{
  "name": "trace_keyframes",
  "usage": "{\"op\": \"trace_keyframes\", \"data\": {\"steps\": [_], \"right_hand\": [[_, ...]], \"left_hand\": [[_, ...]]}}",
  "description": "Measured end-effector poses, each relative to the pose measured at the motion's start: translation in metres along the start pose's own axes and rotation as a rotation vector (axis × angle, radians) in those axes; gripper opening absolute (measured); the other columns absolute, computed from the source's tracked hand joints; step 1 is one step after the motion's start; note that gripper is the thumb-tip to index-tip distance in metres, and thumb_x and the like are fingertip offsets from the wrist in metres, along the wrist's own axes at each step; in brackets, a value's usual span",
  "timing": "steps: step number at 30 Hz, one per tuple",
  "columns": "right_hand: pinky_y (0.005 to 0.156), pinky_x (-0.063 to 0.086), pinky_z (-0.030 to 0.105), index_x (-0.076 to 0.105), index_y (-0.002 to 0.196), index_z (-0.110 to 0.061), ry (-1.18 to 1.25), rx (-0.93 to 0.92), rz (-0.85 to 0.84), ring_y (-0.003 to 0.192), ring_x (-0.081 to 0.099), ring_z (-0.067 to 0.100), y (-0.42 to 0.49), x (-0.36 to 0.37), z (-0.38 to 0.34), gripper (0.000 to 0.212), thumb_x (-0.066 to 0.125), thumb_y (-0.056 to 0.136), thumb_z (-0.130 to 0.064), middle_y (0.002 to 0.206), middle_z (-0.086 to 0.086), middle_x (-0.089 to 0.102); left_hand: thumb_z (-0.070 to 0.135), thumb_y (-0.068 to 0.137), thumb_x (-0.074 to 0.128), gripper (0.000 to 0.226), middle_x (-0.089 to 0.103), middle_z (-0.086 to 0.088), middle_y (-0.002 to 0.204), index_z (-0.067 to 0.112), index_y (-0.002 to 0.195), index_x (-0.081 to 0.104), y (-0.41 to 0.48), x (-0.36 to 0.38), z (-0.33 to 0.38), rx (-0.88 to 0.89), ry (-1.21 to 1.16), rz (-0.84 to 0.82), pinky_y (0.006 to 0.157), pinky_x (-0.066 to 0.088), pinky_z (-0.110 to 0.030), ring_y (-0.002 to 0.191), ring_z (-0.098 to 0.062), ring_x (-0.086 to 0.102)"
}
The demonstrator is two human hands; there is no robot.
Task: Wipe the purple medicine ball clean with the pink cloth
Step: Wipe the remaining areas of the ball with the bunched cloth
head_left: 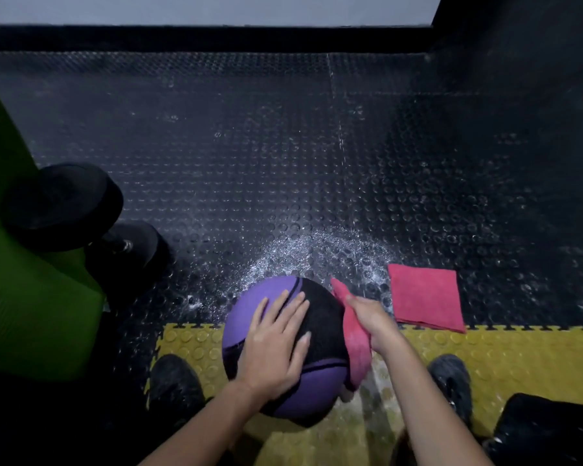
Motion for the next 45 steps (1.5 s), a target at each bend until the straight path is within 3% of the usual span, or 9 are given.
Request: {"op": "trace_keyframes", "data": {"steps": [4,9,13,19,26,32,36,40,45], "right_hand": [[0.073,0.049,0.028,0.056,0.121,-0.005,0.222,-0.020,-0.028,0.085,0.061,0.022,0.005,-0.011,-0.001,0.033,0.051,0.093,-0.020,0.111,0.016,0.064],[0.069,0.049,0.027,0.058,0.118,-0.010,0.285,-0.086,-0.094,0.079,0.062,0.018,-0.001,0.000,-0.015,0.029,0.051,0.093,-0.022,0.094,0.005,0.067],[0.088,0.048,0.036,0.060,0.115,-0.012,0.330,-0.160,-0.055,0.095,0.061,0.024,-0.026,0.030,-0.038,0.028,0.047,0.094,-0.026,0.104,0.008,0.065],[0.112,0.007,0.044,0.030,0.141,-0.028,-0.636,-0.829,-0.055,0.142,-0.001,0.018,-0.073,0.118,-0.046,0.052,0.040,0.092,-0.044,0.153,-0.007,0.013],[0.091,0.048,0.042,0.053,0.119,-0.020,-0.159,-0.239,-0.082,0.103,0.059,0.027,0.002,0.095,-0.061,0.035,0.036,0.096,-0.039,0.111,0.007,0.061],[0.111,0.019,0.042,0.050,0.129,-0.017,-0.541,-0.909,0.072,0.137,0.024,0.021,-0.066,0.132,-0.055,0.054,0.029,0.088,-0.045,0.142,0.000,0.041],[0.100,0.035,0.033,0.056,0.121,-0.015,-0.450,-0.774,0.005,0.120,0.047,0.026,-0.008,0.109,-0.083,0.037,0.041,0.092,-0.033,0.127,0.007,0.055],[0.091,0.038,0.034,0.056,0.116,-0.014,-0.453,-0.376,0.032,0.110,0.051,0.028,0.024,0.091,-0.107,0.033,0.038,0.096,-0.033,0.121,0.011,0.057],[0.107,0.021,0.027,0.054,0.124,-0.010,-0.280,-0.891,0.215,0.129,0.035,0.019,-0.043,0.120,-0.056,0.041,0.043,0.091,-0.031,0.135,0.005,0.047]], "left_hand": [[0.052,0.098,0.010,0.057,0.039,0.003,0.146,0.029,0.139,0.039,0.017,-0.016,-0.039,0.071,-0.005,-0.163,0.113,0.008,-0.037,0.139,-0.014,0.027],[0.064,0.089,0.006,0.056,-0.003,0.022,0.150,0.048,0.142,0.015,0.016,-0.032,-0.071,-0.369,-0.012,-0.234,0.114,-0.007,-0.048,0.143,-0.007,-0.010],[0.050,0.095,0.022,0.054,0.016,0.004,0.157,0.032,0.145,0.029,0.017,-0.023,-0.087,-0.654,-0.274,-0.064,0.118,0.007,-0.048,0.146,-0.017,0.008],[0.027,0.102,0.035,0.038,0.039,-0.001,0.148,0.020,0.138,0.047,0.015,-0.026,-0.117,-0.782,-0.386,0.176,0.114,0.021,-0.034,0.139,-0.017,0.030],[0.034,0.099,0.038,0.035,0.048,0.006,0.141,0.031,0.130,0.054,0.019,-0.029,-0.115,-0.952,-0.388,0.307,0.107,0.031,-0.035,0.130,-0.017,0.042],[0.042,0.097,0.036,0.039,0.046,0.007,0.143,0.035,0.133,0.050,0.031,-0.031,-0.117,-1.033,-0.358,0.223,0.106,0.031,-0.037,0.130,-0.021,0.042],[0.071,0.077,0.033,0.069,0.035,0.010,0.150,0.038,0.136,0.045,0.033,-0.028,-0.118,-0.732,-0.334,0.082,0.113,0.025,-0.040,0.139,-0.020,0.029],[0.071,0.077,0.036,0.062,0.034,0.014,0.149,0.045,0.132,0.046,0.057,-0.027,-0.106,-0.810,-0.279,0.096,0.111,0.025,-0.048,0.137,-0.026,0.030],[0.068,0.084,0.040,0.049,0.042,0.013,0.144,0.047,0.128,0.049,0.080,-0.028,-0.127,-0.943,-0.323,0.054,0.108,0.030,-0.051,0.131,-0.027,0.040]]}}
Point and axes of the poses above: each hand's wrist, its own y-axis towards the middle knuckle, its own x-axis out of the palm, z = x × y, the point moved 3 cm from there along y, towards the middle knuckle
